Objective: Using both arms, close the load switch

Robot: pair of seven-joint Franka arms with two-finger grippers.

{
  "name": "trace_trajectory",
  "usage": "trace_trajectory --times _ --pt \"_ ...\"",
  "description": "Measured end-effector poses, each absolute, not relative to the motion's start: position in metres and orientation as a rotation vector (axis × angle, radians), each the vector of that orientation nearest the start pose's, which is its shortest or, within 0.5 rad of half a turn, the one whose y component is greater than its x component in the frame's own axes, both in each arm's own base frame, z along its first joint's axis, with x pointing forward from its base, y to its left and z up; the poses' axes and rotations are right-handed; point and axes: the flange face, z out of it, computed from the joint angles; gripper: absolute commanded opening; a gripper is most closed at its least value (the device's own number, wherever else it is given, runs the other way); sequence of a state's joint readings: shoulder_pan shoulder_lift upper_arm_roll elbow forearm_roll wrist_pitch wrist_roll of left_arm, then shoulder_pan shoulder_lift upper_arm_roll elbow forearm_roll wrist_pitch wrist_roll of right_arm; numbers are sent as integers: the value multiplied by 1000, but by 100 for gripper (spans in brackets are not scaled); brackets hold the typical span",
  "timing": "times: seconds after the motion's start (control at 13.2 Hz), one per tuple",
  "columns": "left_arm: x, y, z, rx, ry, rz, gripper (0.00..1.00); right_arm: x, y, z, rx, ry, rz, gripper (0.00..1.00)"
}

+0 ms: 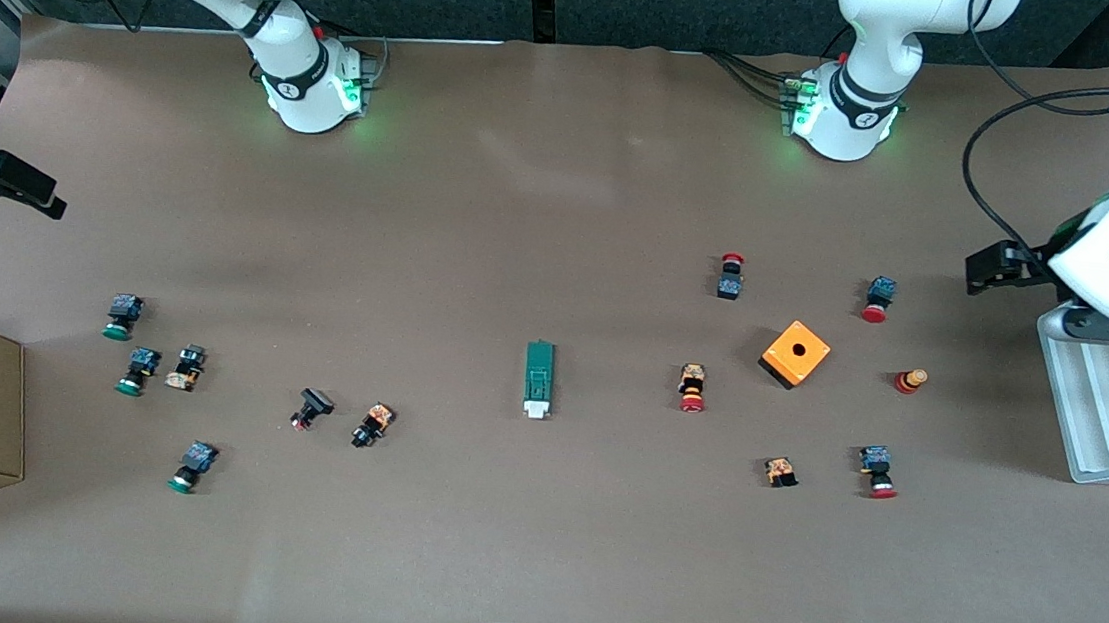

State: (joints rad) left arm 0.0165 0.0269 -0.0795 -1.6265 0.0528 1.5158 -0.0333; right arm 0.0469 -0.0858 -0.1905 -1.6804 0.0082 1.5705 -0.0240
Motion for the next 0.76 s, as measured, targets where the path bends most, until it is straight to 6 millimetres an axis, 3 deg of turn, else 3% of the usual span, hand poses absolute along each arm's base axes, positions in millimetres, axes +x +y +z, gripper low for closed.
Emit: trace_trajectory --times 0.76 --pt "557 -43 581 -3102 80 143 100 522 -73 618 -3112 166 35 100"
